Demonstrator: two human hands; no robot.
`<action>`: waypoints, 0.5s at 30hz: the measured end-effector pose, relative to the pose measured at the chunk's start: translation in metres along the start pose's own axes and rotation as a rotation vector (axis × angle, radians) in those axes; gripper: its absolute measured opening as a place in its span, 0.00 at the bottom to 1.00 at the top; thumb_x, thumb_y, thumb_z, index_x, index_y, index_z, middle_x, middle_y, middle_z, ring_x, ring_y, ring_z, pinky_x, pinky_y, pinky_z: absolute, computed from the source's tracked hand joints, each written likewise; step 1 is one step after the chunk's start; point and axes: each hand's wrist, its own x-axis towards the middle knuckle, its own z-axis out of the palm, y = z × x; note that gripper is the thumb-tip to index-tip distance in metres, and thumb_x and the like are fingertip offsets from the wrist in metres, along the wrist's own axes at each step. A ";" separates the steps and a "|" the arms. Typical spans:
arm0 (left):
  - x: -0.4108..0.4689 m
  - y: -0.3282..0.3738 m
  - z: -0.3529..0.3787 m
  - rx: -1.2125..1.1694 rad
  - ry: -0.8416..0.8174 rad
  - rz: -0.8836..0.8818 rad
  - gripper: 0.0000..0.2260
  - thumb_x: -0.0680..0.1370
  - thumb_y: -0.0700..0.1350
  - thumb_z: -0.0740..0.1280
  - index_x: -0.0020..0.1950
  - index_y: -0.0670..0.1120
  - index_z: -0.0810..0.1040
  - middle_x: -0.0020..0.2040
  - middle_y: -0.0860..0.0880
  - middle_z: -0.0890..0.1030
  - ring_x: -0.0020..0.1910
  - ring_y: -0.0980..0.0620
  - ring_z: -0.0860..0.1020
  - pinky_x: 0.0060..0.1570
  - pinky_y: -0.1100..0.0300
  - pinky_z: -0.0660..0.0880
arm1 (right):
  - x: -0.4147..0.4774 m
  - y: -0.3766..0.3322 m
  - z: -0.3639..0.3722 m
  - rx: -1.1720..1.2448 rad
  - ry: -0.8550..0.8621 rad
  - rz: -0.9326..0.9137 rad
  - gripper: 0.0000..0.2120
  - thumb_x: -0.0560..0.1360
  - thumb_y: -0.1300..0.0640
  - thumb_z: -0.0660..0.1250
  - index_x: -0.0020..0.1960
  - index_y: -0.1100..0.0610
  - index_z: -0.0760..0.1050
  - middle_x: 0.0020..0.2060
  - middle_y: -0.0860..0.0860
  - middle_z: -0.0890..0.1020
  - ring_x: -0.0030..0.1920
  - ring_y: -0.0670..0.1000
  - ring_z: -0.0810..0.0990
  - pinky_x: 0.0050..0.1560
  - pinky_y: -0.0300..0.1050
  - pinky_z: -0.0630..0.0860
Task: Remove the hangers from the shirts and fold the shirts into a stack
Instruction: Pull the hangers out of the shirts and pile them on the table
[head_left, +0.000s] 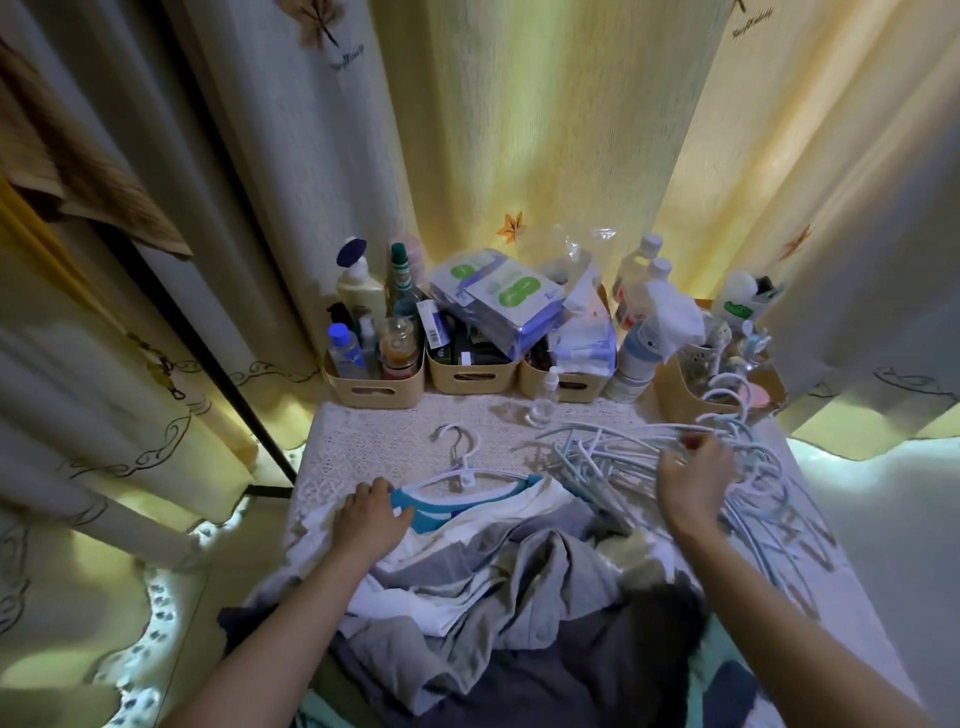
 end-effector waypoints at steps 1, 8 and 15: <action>0.002 0.001 -0.001 -0.004 -0.003 -0.011 0.22 0.76 0.59 0.65 0.63 0.47 0.69 0.62 0.43 0.72 0.61 0.43 0.72 0.57 0.53 0.70 | -0.012 -0.011 0.008 0.061 -0.150 -0.107 0.09 0.75 0.63 0.64 0.56 0.62 0.74 0.54 0.59 0.77 0.54 0.56 0.74 0.51 0.45 0.69; -0.018 0.011 -0.009 -0.120 0.146 0.162 0.13 0.74 0.64 0.63 0.38 0.57 0.70 0.43 0.50 0.77 0.45 0.46 0.78 0.43 0.56 0.69 | -0.055 -0.046 0.064 -0.241 -0.822 -0.474 0.20 0.79 0.61 0.57 0.70 0.60 0.66 0.67 0.58 0.71 0.68 0.57 0.68 0.68 0.49 0.65; -0.029 0.035 -0.017 -0.269 0.030 0.505 0.07 0.76 0.54 0.68 0.45 0.52 0.78 0.40 0.55 0.77 0.42 0.53 0.77 0.44 0.55 0.73 | -0.060 -0.037 0.067 -0.169 -0.761 -0.711 0.09 0.79 0.59 0.59 0.42 0.58 0.75 0.38 0.54 0.77 0.43 0.54 0.73 0.43 0.46 0.66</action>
